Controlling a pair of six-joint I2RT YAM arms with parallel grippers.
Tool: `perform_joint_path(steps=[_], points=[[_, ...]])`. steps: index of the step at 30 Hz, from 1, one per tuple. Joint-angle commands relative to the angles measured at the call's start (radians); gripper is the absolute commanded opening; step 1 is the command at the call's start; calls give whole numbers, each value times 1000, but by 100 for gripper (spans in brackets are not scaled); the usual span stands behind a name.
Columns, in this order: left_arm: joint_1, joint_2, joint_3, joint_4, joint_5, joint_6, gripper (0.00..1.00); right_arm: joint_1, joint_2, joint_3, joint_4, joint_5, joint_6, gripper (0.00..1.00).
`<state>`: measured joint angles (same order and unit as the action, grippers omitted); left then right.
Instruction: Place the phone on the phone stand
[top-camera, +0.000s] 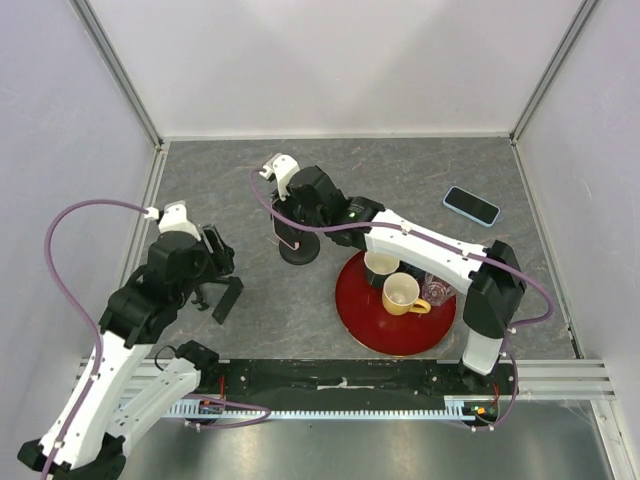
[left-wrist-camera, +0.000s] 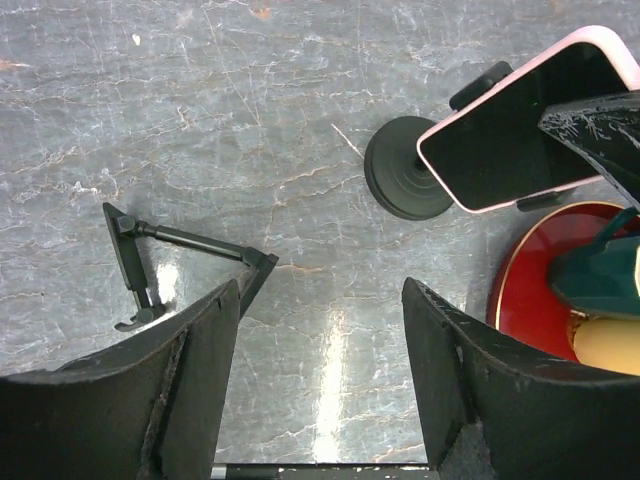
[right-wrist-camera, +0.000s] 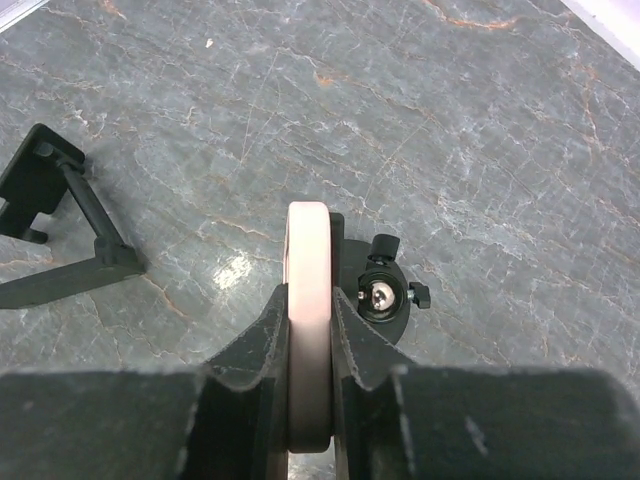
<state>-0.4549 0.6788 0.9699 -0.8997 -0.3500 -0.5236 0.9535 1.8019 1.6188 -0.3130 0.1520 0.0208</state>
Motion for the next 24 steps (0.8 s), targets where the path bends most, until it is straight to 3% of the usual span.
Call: perform_joint_path(steps=[1, 2, 5, 13, 17, 21, 24], points=[[4, -48, -6, 25, 31, -32, 71, -30, 5, 13, -133, -22, -62, 28], [4, -56, -17, 77, 57, -20, 72, -35, 4, 22, -144, -20, -58, 42], [4, -64, -48, 166, 186, 16, 75, -51, -28, 13, -153, -15, -27, 56], [37, 76, -40, 403, 373, 129, 91, -111, -105, -97, -89, -133, 1, 65], [125, 188, 6, 442, 561, 140, 92, -151, -134, -114, -81, -112, -15, 72], [168, 240, 23, 489, 644, 122, 93, -176, -186, -140, -86, -184, -42, 76], [150, 284, 59, 467, 691, 120, 94, -177, -292, -198, -65, -256, 51, 98]])
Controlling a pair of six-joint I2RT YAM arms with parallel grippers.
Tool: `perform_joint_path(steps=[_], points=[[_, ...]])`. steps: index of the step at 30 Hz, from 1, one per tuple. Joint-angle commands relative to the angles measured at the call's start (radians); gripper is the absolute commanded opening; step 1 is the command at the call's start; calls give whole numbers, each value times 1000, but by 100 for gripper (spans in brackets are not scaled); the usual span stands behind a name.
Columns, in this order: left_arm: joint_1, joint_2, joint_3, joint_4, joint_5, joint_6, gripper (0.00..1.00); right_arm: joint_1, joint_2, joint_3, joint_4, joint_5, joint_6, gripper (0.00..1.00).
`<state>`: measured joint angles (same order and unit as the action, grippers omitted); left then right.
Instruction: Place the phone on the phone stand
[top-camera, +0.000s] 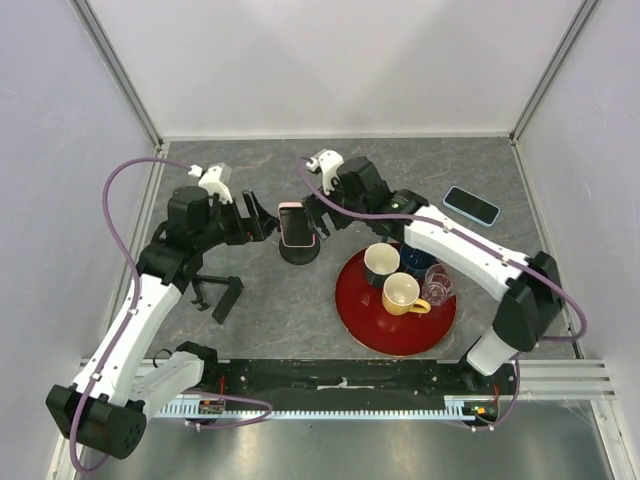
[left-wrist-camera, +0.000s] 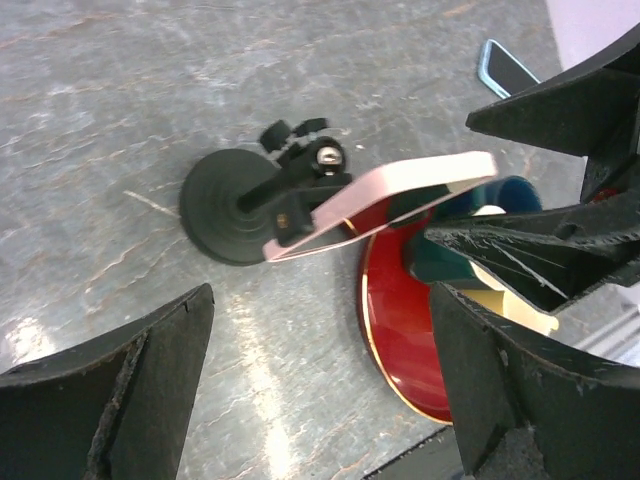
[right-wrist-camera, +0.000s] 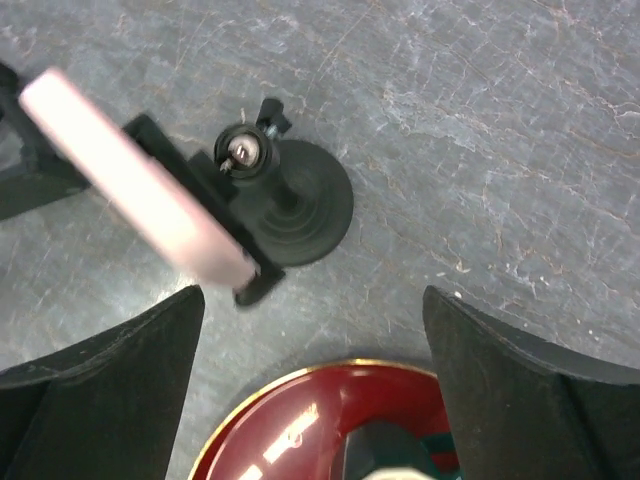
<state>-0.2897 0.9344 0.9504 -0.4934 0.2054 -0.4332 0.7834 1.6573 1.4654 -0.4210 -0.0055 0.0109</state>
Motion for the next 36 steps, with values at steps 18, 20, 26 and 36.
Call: perform_joint_path(steps=[18, 20, 26, 36], points=[[-483, 283, 263, -93, -723, -116, 98, -7, -714, -619, 85, 134, 353, 98], [-496, 306, 274, -74, -719, -114, 98, -6, -735, -632, 74, 139, 351, 98], [-543, 339, 295, -85, -780, -125, 98, -7, -777, -663, 57, 122, 354, 98], [-562, 454, 399, -121, -843, -134, 99, -7, -775, -660, 57, 84, 405, 98]])
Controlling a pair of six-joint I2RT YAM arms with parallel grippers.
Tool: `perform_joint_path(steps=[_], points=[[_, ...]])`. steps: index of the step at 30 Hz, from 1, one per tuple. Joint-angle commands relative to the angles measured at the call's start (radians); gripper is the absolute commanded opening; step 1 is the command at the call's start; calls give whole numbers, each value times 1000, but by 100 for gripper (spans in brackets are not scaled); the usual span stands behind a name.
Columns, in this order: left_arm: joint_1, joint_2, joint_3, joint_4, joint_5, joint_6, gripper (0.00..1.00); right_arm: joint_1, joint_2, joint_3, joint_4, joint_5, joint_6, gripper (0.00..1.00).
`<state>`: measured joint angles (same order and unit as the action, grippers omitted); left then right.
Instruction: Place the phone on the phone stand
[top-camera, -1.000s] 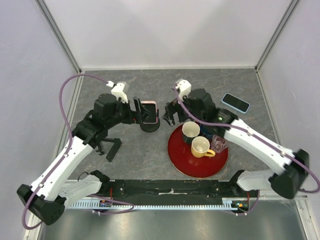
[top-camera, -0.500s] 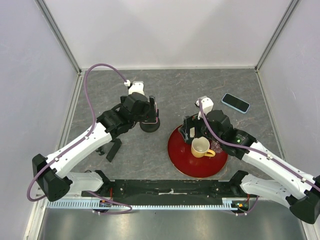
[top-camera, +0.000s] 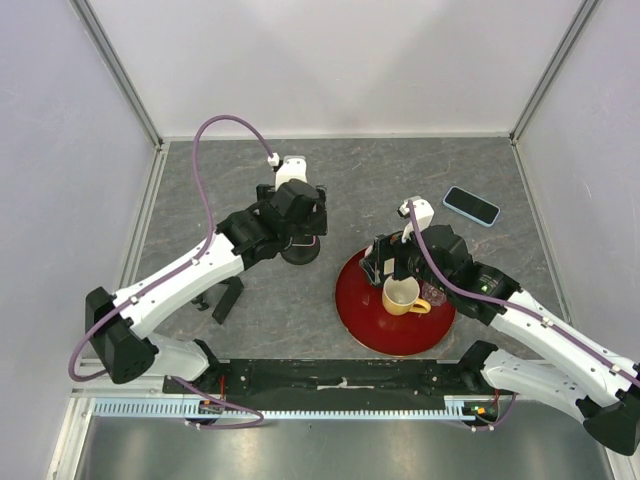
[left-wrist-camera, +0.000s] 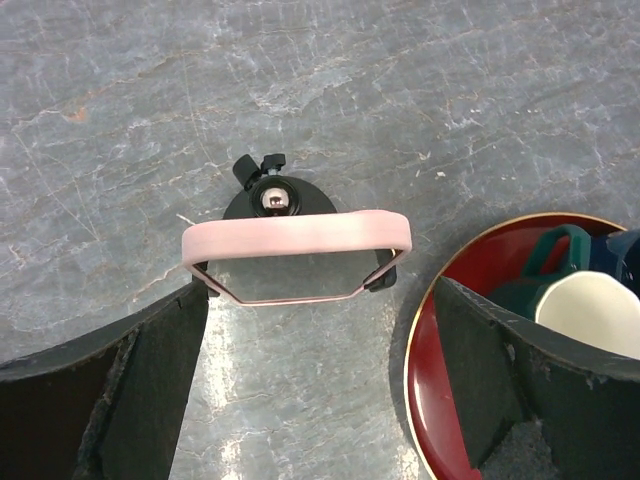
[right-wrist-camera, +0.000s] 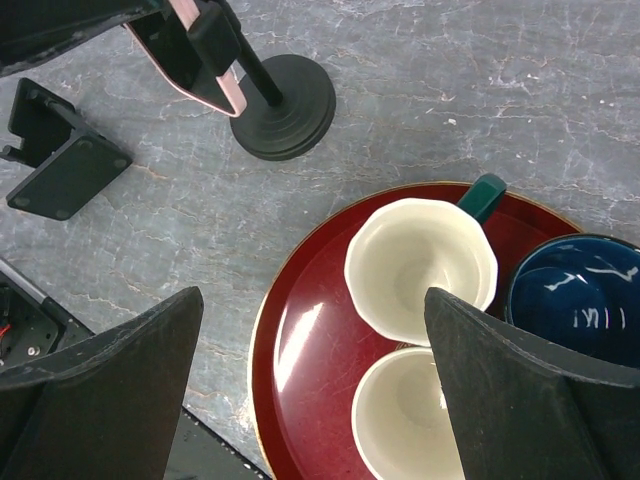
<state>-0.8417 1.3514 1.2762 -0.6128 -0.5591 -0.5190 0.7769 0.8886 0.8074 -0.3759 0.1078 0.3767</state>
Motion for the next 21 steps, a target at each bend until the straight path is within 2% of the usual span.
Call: perform_joint_path(steps=[1, 7, 19, 21], points=[[-11, 58, 95, -14, -103, -55, 99, 1, -5, -2, 14, -33, 44, 98], [-30, 74, 115, -56, -180, -81, 99, -1, -10, -1, 23, -33, 33, 98], [-23, 72, 117, -59, -159, -59, 99, -1, -31, -4, 22, -5, 19, 98], [-14, 72, 120, -54, -157, -62, 96, -1, -37, -10, 23, -10, 28, 98]])
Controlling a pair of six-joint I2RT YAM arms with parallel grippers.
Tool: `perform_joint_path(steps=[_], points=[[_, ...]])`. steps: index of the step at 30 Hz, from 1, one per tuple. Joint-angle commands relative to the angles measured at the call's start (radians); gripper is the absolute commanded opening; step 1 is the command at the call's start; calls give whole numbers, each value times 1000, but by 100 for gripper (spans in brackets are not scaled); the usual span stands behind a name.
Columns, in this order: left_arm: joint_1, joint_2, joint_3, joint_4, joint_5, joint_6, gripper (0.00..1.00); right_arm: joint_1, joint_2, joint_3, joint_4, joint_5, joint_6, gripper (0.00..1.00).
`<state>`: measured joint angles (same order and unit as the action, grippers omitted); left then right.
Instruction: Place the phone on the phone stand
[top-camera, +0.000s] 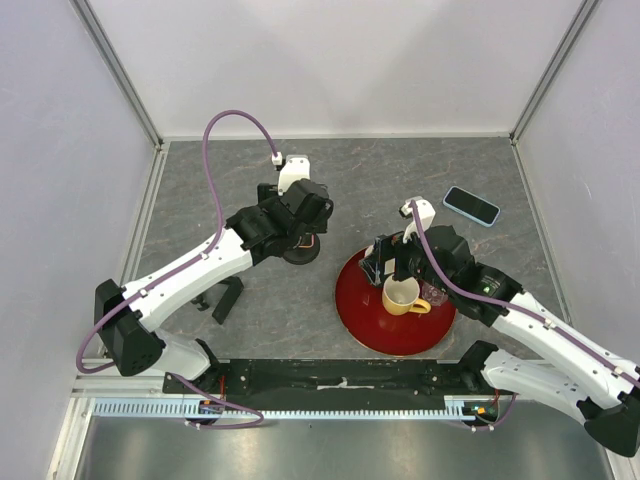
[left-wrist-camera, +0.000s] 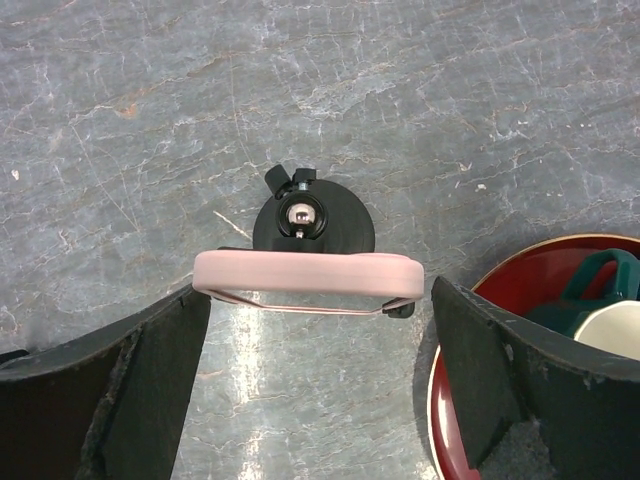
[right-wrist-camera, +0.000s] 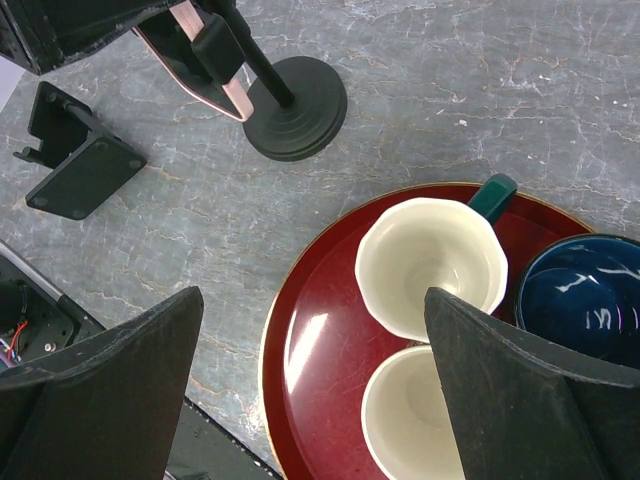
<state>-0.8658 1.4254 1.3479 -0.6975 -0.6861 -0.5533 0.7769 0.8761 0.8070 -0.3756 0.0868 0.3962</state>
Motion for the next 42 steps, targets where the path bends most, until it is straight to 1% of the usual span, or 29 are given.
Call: perform_joint_path(steps=[1, 4, 8, 12, 16, 17, 19, 20, 21, 22, 23, 24, 25, 26, 28, 30, 33, 35, 36, 38, 41, 42], points=[[13, -2, 45, 33, -24, -27, 95, -1, -28, -12, 23, -7, 9, 98], [36, -8, 33, 41, 12, -20, 94, 1, -37, -17, 12, -41, 10, 98], [48, -23, 3, 93, 40, 22, 91, 1, -68, -38, 6, -108, 9, 98], [65, -19, 5, 101, 60, 47, 90, -1, -72, -49, 7, -122, 3, 98], [79, -5, 14, 108, 77, 73, 81, -1, -62, -40, 7, -139, 3, 98], [80, 1, 20, 108, 79, 87, 74, -1, -63, -35, 10, -142, 3, 98], [80, 9, 30, 108, 77, 104, 63, -1, -62, -32, 18, -150, 4, 98], [80, 13, 36, 112, 76, 133, 53, -1, -57, -29, 21, -151, 9, 98], [80, 17, 39, 112, 76, 145, 46, -1, -55, -26, 21, -154, 10, 98], [83, 18, 43, 116, 74, 159, 36, 1, -54, -23, 21, -165, 10, 98], [83, 20, 51, 116, 73, 193, 18, -1, -52, -16, 21, -170, 13, 98], [82, 20, 56, 119, 74, 207, 8, -1, -52, -15, 21, -174, 18, 98], [82, 20, 60, 122, 77, 225, 2, 1, -52, -12, 21, -180, 20, 98], [83, 21, 74, 128, 76, 263, 2, 1, -55, -15, 20, -182, 21, 98], [93, 10, 82, 142, 53, 283, 2, 1, -60, -19, 21, -177, 23, 98], [105, 1, 92, 185, 75, 315, 2, 1, -69, -23, 21, -165, 29, 98], [123, 20, 137, 210, 39, 323, 2, -1, -84, -38, 35, -127, 55, 98], [155, 35, 157, 236, 43, 329, 2, -1, -95, -51, 46, -99, 84, 98], [168, 40, 157, 294, 74, 349, 2, -1, -98, -54, 47, -93, 92, 98], [206, 76, 201, 312, 76, 362, 2, -1, -111, -63, 56, -63, 113, 98], [275, 121, 247, 364, 134, 355, 2, -1, -123, -69, 58, -15, 121, 98], [290, 130, 252, 390, 179, 366, 2, -1, -123, -71, 57, 7, 119, 98]])
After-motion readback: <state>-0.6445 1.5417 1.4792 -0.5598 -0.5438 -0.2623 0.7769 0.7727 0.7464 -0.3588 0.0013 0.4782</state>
